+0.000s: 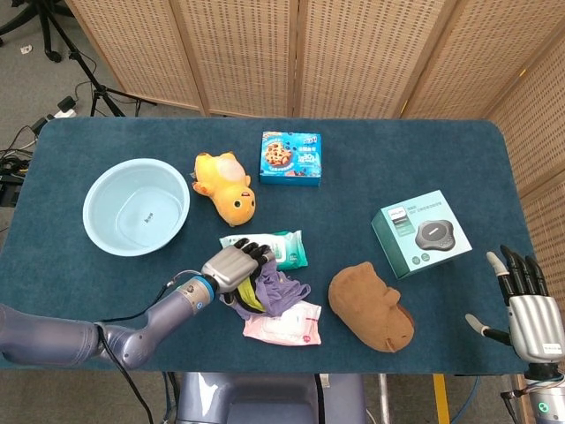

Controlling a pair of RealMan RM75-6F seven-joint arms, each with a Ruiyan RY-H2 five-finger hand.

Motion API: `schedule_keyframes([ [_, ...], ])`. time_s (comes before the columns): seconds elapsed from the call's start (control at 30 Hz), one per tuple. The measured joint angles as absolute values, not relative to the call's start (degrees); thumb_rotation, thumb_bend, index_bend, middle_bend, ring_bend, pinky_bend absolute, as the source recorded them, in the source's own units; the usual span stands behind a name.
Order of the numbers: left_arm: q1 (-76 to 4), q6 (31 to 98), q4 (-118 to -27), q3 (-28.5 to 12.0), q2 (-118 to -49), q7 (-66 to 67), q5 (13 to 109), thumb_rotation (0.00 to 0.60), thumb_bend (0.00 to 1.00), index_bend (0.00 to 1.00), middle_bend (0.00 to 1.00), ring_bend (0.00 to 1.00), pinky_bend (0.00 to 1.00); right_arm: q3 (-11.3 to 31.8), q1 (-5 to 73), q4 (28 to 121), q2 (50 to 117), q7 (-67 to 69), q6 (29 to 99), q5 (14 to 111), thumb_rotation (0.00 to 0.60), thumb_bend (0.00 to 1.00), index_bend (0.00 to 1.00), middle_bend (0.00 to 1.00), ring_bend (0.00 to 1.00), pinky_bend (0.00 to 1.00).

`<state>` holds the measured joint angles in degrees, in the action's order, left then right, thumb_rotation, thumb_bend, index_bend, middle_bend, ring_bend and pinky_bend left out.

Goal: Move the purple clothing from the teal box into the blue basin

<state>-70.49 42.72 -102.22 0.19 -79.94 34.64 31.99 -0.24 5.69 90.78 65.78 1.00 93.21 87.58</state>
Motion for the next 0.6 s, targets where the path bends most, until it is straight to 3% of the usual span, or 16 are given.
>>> schedule_keyframes([
  [0.13, -70.7, 45.1, -102.9, 0.7, -80.8, 35.4, 32.1, 0.600, 0.16, 0.01, 0.00, 0.00, 0.00, 0.2, 5.4, 90.8, 65.7, 1.0, 93.0, 87.7, 0.600, 0.16, 0.00, 0.00, 0.00, 0.00],
  [0.23, -70.4, 48.0, -103.3, 1.0, -81.6, 36.0, 32.8, 0.600, 0.20, 0.14, 0.00, 0.00, 0.04, 0.5, 5.2, 90.8, 65.7, 1.2, 92.9, 88.0, 0.600, 0.16, 0.00, 0.00, 0.00, 0.00],
  [0.37, -69.6, 52.8, -103.6, 1.2, -83.2, 37.3, 34.0, 0.600, 0.30, 0.39, 0.01, 0.03, 0.14, 0.8, 4.9, 90.8, 65.7, 1.1, 92.8, 88.3, 0.600, 0.16, 0.00, 0.00, 0.00, 0.00],
  [0.6, -67.7, 57.6, -103.4, 1.3, -86.4, 39.2, 35.1, 0.600, 0.41, 0.58, 0.19, 0.21, 0.29, 1.4, 4.4, 91.0, 65.6, 1.1, 93.0, 88.7, 0.600, 0.16, 0.00, 0.00, 0.00, 0.00],
])
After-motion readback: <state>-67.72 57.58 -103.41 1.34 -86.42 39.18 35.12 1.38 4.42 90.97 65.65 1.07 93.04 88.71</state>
